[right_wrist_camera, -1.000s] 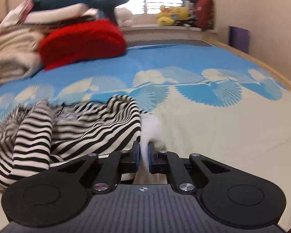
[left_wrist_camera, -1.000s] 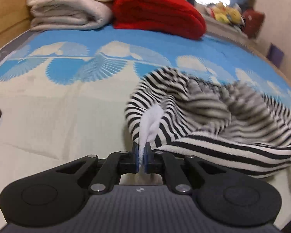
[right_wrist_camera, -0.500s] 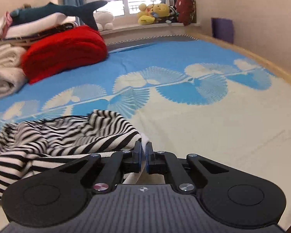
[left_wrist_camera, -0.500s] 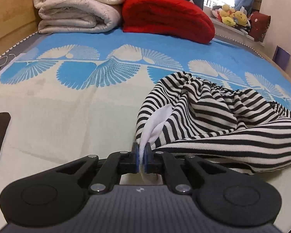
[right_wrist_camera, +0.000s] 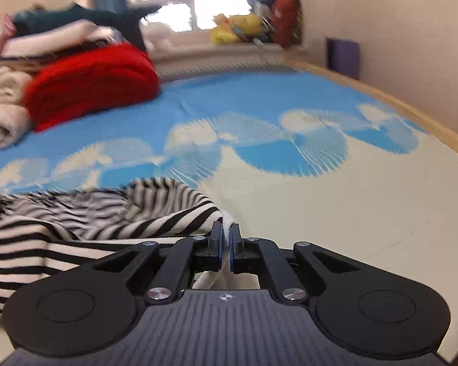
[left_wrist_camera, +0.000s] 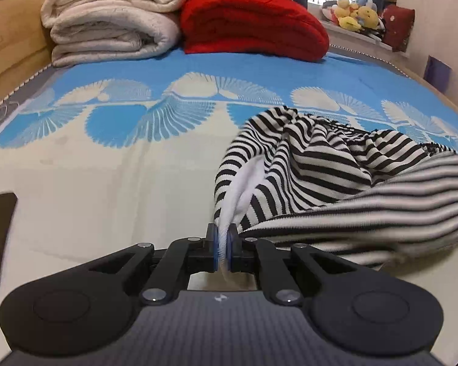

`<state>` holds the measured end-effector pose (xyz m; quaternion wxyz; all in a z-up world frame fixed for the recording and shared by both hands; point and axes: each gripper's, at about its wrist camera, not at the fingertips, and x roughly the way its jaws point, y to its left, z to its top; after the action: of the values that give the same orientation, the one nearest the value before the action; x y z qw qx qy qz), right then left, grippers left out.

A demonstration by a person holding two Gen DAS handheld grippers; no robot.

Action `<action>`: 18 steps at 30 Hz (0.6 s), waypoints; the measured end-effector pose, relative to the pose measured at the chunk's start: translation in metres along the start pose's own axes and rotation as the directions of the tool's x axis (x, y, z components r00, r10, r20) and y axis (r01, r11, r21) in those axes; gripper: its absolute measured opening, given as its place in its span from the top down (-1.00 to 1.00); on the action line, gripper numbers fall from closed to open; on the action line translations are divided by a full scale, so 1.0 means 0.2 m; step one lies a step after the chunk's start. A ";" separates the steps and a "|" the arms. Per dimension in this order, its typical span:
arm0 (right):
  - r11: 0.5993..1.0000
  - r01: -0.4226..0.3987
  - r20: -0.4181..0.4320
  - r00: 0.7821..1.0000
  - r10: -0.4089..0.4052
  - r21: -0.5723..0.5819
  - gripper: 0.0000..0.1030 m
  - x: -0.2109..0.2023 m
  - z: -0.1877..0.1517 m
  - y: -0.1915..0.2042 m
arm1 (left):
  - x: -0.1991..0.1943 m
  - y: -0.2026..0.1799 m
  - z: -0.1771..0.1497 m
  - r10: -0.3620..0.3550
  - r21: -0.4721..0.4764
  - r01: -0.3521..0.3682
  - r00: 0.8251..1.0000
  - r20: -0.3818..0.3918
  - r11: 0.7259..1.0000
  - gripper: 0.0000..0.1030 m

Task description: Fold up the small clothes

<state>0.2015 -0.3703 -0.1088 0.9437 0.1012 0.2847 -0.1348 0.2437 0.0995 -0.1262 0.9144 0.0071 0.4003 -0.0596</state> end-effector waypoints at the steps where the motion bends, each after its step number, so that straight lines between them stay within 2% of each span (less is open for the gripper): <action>1: 0.999 -0.042 -0.029 0.999 0.043 0.028 0.87 0.02 -0.02 -0.01 | 0.01 -0.01 -0.01 -0.014 0.007 0.014 1.000 -0.015 1.000 0.84; 3: 0.994 -0.088 -0.076 0.993 0.093 0.063 0.77 0.03 -0.06 -0.01 | 0.01 -0.03 -0.04 -0.038 0.012 0.038 0.999 -0.030 0.999 0.80; 4: 0.991 -0.121 -0.083 0.989 0.126 0.059 0.49 0.01 -0.08 -0.02 | 0.00 -0.03 -0.06 -0.039 0.019 0.040 0.999 -0.032 0.999 0.73; 5: 0.989 -0.137 -0.075 0.987 0.142 0.057 0.11 -0.01 -0.09 -0.04 | -0.02 -0.02 -0.07 -0.047 0.024 0.048 0.998 -0.028 0.999 0.57; 6: 0.988 -0.144 -0.064 0.987 0.148 0.058 -0.07 -0.04 -0.10 -0.06 | -0.04 -0.01 -0.09 -0.058 0.023 0.059 0.998 -0.025 0.998 0.43; 7: 0.988 -0.144 -0.060 0.987 0.147 0.059 -0.22 -0.07 -0.11 -0.09 | -0.07 0.00 -0.11 -0.068 0.017 0.068 0.997 -0.023 0.998 0.08; 8: 0.988 -0.142 -0.067 0.987 0.146 0.062 -0.23 -0.10 -0.13 -0.11 | -0.09 0.01 -0.12 -0.073 0.009 0.073 0.997 -0.019 0.997 -0.28; 10: 0.985 -0.156 -0.117 0.980 0.163 0.069 -0.31 -0.12 -0.18 -0.16 | -0.12 0.00 -0.16 -0.082 0.011 0.082 0.997 0.001 0.997 -0.53; 11: 0.983 -0.170 -0.166 0.970 0.180 0.071 -0.35 -0.11 -0.22 -0.16 | -0.12 -0.02 -0.17 -0.090 0.026 0.090 0.996 0.005 0.996 -0.55; 13: 0.983 -0.181 -0.252 0.950 0.182 0.027 -0.35 -0.05 -0.28 -0.11 | -0.10 -0.06 -0.18 -0.103 0.066 0.104 0.995 -0.011 0.992 -0.56; 15: 0.984 -0.165 -0.265 0.954 0.141 -0.069 -0.34 0.01 -0.32 -0.01 | -0.06 -0.10 -0.19 -0.096 0.093 0.099 0.995 -0.029 0.991 -0.56; 16: 0.981 -0.161 -0.261 0.957 0.129 -0.108 -0.27 0.04 -0.33 0.03 | -0.03 -0.13 -0.19 -0.090 0.114 0.093 0.996 -0.029 0.989 -0.40; 17: 0.977 -0.164 -0.254 0.959 0.125 -0.140 0.06 0.07 -0.34 0.07 | -0.02 -0.16 -0.20 -0.090 0.148 0.089 0.996 -0.001 0.985 0.44; 18: 0.972 -0.178 -0.250 0.959 0.137 -0.153 0.44 0.08 -0.34 0.10 | -0.02 -0.18 -0.20 -0.090 0.178 0.085 0.996 0.017 0.980 0.68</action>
<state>0.1857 -0.3368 -0.1705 0.9159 0.0562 0.3970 -0.0205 0.2084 0.0674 -0.1490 0.9116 0.0700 0.3818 -0.1351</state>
